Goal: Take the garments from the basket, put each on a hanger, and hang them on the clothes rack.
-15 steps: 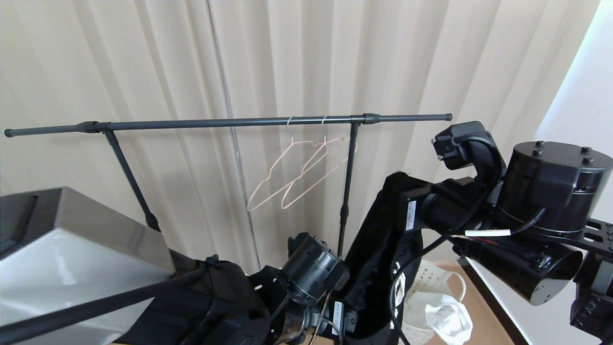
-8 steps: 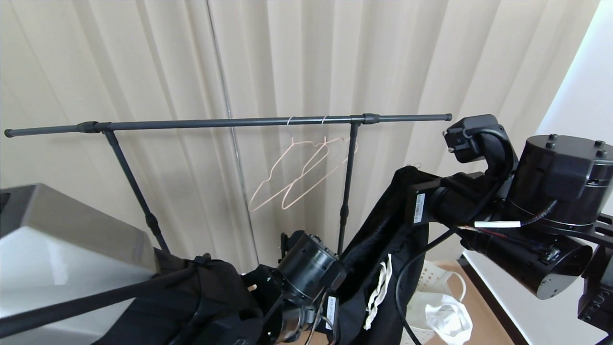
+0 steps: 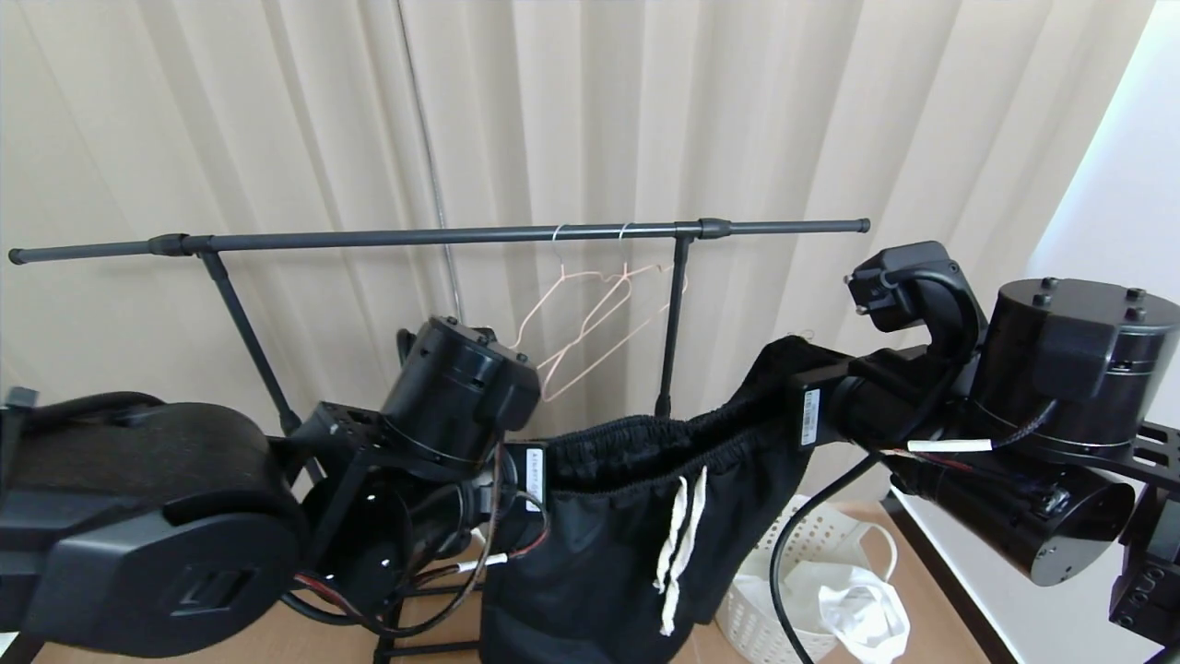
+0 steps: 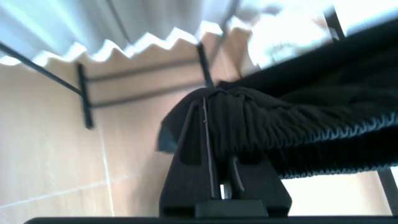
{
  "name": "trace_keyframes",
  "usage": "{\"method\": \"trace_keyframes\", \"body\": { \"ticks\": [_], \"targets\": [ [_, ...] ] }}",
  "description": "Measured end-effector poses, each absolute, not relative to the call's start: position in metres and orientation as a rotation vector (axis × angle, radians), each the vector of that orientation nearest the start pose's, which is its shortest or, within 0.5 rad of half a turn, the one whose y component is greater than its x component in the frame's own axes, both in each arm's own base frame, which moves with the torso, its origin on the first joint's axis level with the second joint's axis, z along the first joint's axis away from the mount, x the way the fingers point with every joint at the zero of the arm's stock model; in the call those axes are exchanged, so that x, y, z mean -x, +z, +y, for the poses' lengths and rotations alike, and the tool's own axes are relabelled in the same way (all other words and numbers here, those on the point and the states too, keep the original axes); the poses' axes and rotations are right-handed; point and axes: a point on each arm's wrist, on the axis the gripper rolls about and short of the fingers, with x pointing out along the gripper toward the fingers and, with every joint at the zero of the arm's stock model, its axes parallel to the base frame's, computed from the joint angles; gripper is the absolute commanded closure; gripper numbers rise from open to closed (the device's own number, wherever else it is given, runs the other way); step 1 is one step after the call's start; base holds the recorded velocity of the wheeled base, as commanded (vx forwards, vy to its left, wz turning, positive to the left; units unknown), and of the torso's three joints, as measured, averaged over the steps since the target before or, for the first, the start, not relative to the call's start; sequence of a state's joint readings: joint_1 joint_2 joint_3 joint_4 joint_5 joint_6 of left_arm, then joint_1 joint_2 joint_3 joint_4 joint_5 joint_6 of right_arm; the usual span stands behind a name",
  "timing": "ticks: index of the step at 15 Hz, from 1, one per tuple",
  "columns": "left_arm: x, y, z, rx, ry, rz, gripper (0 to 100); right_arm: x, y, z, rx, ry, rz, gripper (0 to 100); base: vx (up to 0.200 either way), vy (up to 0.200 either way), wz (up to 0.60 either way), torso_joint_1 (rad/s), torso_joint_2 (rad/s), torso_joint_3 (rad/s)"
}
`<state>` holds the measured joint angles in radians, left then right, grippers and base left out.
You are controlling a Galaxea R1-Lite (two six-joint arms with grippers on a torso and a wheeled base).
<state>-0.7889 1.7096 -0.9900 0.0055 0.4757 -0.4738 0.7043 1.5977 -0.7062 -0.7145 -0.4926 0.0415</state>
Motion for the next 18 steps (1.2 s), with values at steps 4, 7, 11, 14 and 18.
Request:
{"method": "trace_keyframes", "body": {
  "ticks": [4,7,11,14,18],
  "targets": [
    [-0.209,0.187,-0.176,0.044,-0.086,0.599,100,-0.215,0.188,0.174,0.071,0.219,0.165,100,0.000,0.000,0.00,0.000,0.00,0.000],
    [-0.203,0.185,-0.149,0.055,-0.021,0.599,100,-0.219,0.189,0.171,0.067,0.200,0.163,100,0.000,0.000,0.00,0.000,0.00,0.000],
    [-0.193,0.182,-0.116,0.035,0.050,0.600,100,-0.240,0.195,0.145,0.046,0.092,0.149,100,0.000,0.000,0.00,0.000,0.00,0.000],
    [-0.187,0.184,-0.100,0.026,0.080,0.587,100,-0.252,0.201,0.128,0.029,0.052,0.135,100,0.000,0.000,0.00,0.000,0.00,0.000],
    [-0.188,0.188,-0.103,0.029,0.067,0.572,100,-0.252,0.202,0.124,0.035,0.038,0.133,100,0.000,0.000,0.00,0.000,0.00,0.000]
  ]
}}
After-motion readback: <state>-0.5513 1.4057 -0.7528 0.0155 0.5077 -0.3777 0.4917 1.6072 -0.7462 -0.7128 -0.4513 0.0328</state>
